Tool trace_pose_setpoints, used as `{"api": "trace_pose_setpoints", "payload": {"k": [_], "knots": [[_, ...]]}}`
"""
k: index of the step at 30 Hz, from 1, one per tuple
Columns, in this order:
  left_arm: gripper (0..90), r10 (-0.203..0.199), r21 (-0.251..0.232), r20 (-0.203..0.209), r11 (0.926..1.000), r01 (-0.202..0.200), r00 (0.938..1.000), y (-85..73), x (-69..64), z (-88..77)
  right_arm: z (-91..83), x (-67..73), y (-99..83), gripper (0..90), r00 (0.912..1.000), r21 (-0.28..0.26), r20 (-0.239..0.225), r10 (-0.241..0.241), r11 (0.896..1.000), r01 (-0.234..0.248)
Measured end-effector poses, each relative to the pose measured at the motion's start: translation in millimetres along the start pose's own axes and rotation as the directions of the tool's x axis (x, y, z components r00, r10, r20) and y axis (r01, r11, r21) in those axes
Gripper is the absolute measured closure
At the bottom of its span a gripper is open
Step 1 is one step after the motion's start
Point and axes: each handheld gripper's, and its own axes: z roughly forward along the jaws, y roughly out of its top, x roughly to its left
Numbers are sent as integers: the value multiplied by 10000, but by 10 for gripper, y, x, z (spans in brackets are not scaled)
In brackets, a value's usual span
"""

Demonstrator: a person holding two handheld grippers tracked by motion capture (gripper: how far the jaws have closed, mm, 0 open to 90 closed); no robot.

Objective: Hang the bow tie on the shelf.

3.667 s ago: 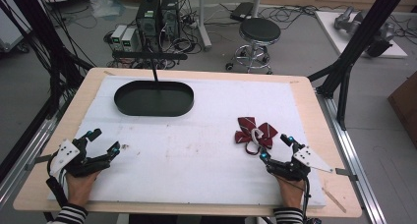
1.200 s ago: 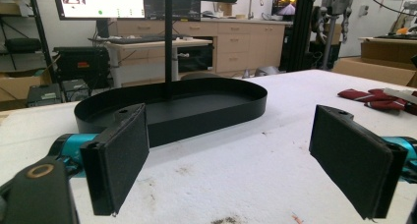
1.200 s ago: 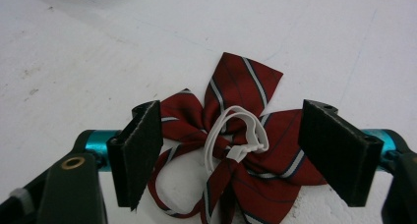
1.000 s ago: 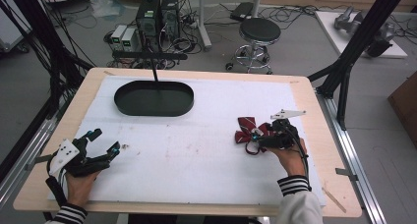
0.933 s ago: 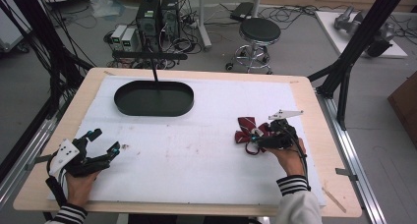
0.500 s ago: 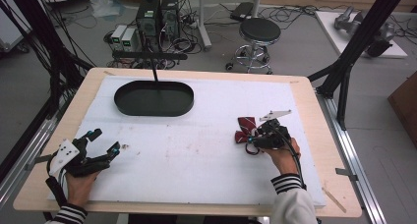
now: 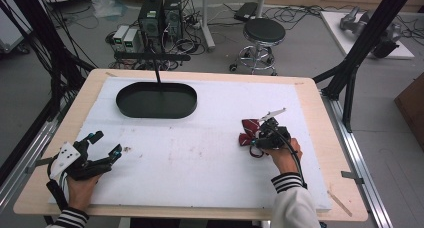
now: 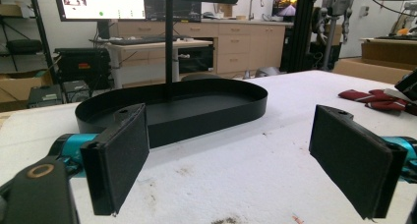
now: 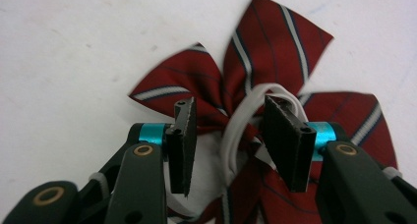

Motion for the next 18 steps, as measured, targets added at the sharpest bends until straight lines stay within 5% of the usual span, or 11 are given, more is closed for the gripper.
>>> {"api": "trace_pose_setpoints", "payload": {"k": [10, 18], "knots": [[155, -6, -10, -4, 10000, 6, 10000, 0, -1, 1, 8, -24, -23, 564, 9999, 284, 54, 164, 9995, -166], [156, 10, 0, 18, 10000, -10, 10000, 0, 0, 0, 37, -43, -31, 653, 9997, 571, 68, 215, 9981, -219]]}}
